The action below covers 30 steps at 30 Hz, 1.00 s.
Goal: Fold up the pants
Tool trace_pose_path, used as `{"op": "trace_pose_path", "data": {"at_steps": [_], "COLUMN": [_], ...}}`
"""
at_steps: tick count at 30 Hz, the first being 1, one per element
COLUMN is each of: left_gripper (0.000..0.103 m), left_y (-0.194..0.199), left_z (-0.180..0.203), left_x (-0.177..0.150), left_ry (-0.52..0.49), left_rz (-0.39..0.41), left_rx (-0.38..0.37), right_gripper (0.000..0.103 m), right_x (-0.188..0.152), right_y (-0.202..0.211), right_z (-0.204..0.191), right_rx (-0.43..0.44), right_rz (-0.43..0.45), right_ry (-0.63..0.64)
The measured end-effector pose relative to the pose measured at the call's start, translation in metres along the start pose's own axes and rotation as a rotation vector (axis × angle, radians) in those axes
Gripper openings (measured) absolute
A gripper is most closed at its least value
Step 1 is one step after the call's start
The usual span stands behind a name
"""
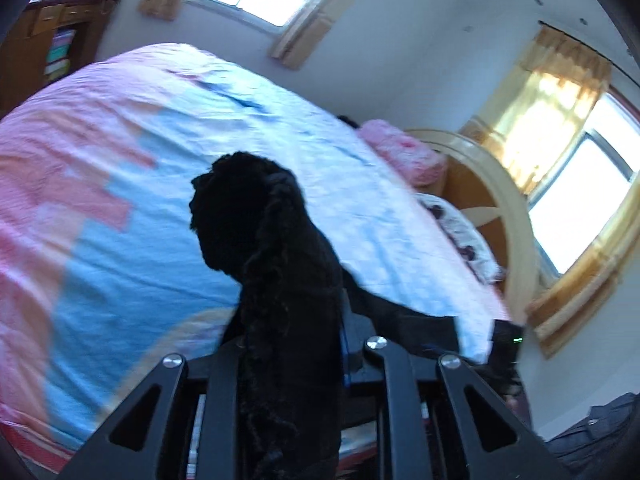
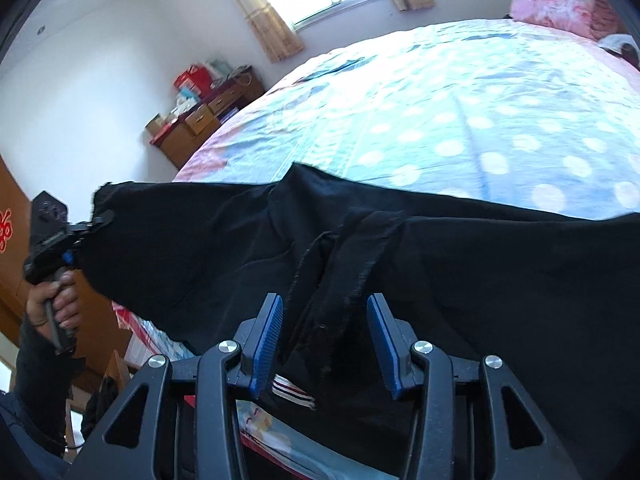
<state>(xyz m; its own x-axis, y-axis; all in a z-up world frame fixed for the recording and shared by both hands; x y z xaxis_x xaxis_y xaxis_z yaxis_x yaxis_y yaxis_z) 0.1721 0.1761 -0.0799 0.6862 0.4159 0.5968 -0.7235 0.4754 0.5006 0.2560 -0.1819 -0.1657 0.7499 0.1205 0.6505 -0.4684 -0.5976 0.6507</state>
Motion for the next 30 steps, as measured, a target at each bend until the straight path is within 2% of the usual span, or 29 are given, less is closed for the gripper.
{"op": "trace_pose_path", "data": {"at_steps": [3, 7, 11, 16, 20, 24, 26, 28, 30], "left_gripper": [0.020, 0.020, 0.020, 0.020, 0.020, 0.021, 0.029, 0.035, 0.049], "left_y": [-0.015, -0.051, -0.094, -0.152, -0.198, -0.240, -0.257, -0.267, -0.268], "left_z": [0.045, 0.115, 0.174, 0.226, 0.253, 0.268, 0.267, 0.270, 0.273], "left_x": [0.000, -0.005, -0.020, -0.050, -0.082, -0.116, -0.130, -0.143, -0.150], "left_ry": [-0.034, -0.113, -0.173, -0.225, -0.251, -0.308, -0.324, -0.331, -0.364], "left_rz": [-0.021, -0.081, -0.158, -0.275, -0.367, -0.441, -0.449, -0.494, -0.477], "left_rx": [-0.072, -0.157, -0.210, -0.256, -0.264, -0.221, -0.186, -0.189, -0.155], "right_gripper": [0.046, 0.046, 0.046, 0.046, 0.046, 0.046, 0.046, 0.046, 0.046], "right_x": [-0.003, -0.016, -0.028, -0.046, -0.052, -0.054, -0.058, -0.061, -0.064], "right_y": [0.013, 0.036, 0.068, 0.101, 0.120, 0.130, 0.132, 0.132, 0.133], "right_z": [0.015, 0.043, 0.070, 0.105, 0.127, 0.142, 0.150, 0.156, 0.162], "right_rx": [-0.055, -0.174, -0.218, -0.269, -0.293, -0.302, -0.312, -0.317, -0.319], "right_rz": [-0.001, -0.014, 0.030, 0.095, 0.131, 0.166, 0.173, 0.173, 0.177], "right_ry": [-0.024, -0.056, -0.115, -0.209, -0.255, -0.291, -0.310, -0.334, -0.357]}}
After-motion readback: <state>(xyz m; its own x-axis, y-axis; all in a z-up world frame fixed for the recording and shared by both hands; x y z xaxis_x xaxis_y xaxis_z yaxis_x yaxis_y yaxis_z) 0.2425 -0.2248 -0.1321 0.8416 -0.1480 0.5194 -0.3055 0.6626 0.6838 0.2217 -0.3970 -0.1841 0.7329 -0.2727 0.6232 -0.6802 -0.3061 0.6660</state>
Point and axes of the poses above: each gripper's, at about its wrist camera, not at the fingertips, and y roughly against the way its jaws point, z to its right, x to its top, the point moved 5 cm from there along -y, roughly the way its jaws point, and after that the axes turned 4 degrees about y, right-handed, at the moved point
